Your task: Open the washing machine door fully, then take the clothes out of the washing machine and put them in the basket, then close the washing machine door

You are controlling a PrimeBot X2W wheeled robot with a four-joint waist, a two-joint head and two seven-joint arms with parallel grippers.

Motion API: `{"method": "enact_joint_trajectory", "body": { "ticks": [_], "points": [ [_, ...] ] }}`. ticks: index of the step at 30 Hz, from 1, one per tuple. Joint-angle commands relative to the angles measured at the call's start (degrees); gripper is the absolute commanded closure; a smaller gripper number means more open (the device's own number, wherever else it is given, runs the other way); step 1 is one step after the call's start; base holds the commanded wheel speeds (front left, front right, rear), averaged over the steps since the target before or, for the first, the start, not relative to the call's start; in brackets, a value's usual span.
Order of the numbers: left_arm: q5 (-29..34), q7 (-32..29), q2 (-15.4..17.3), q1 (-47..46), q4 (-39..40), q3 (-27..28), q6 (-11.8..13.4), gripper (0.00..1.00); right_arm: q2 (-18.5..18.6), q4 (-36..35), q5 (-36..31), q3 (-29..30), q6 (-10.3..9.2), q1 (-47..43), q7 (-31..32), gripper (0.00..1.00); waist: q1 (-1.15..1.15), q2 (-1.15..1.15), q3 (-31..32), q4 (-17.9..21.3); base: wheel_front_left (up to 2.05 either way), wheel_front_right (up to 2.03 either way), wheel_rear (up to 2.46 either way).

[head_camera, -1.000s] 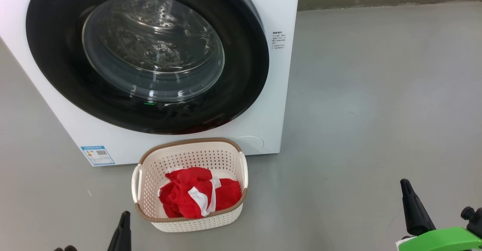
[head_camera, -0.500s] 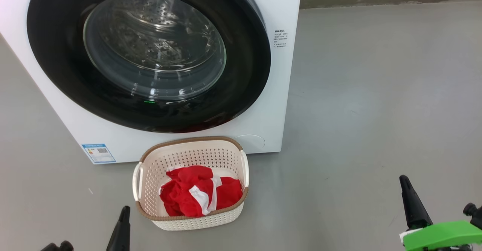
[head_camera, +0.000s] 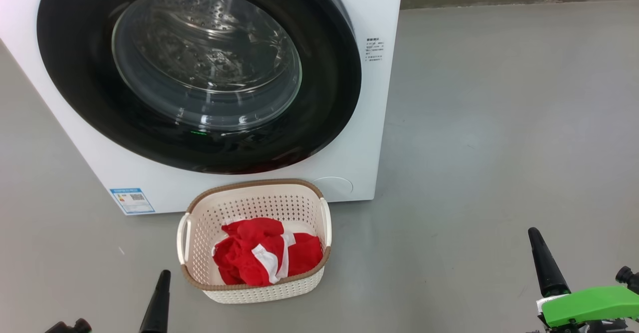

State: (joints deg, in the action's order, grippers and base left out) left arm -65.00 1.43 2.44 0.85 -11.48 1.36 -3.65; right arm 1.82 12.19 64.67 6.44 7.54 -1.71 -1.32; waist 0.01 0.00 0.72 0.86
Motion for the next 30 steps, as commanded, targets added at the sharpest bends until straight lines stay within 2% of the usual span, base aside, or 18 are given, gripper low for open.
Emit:
{"method": "enact_joint_trajectory", "body": {
  "ticks": [1,30],
  "points": [
    [-1.66,-0.65,0.72,-2.69,1.00,1.65,-0.97,1.00,1.09,-1.18,1.71,-0.75,-0.03,3.16,0.48,1.00,-0.01,0.00,-0.03,-0.03,0.00,0.00,0.00],
    [-20.48,-5.61,0.81,-5.82,-1.59,3.81,-3.05,1.00,1.41,0.98,20.79,-0.60,-0.05,6.55,5.43,1.00,-0.01,0.00,-0.66,-0.63,0.00,0.00,0.00]
  ]
}}
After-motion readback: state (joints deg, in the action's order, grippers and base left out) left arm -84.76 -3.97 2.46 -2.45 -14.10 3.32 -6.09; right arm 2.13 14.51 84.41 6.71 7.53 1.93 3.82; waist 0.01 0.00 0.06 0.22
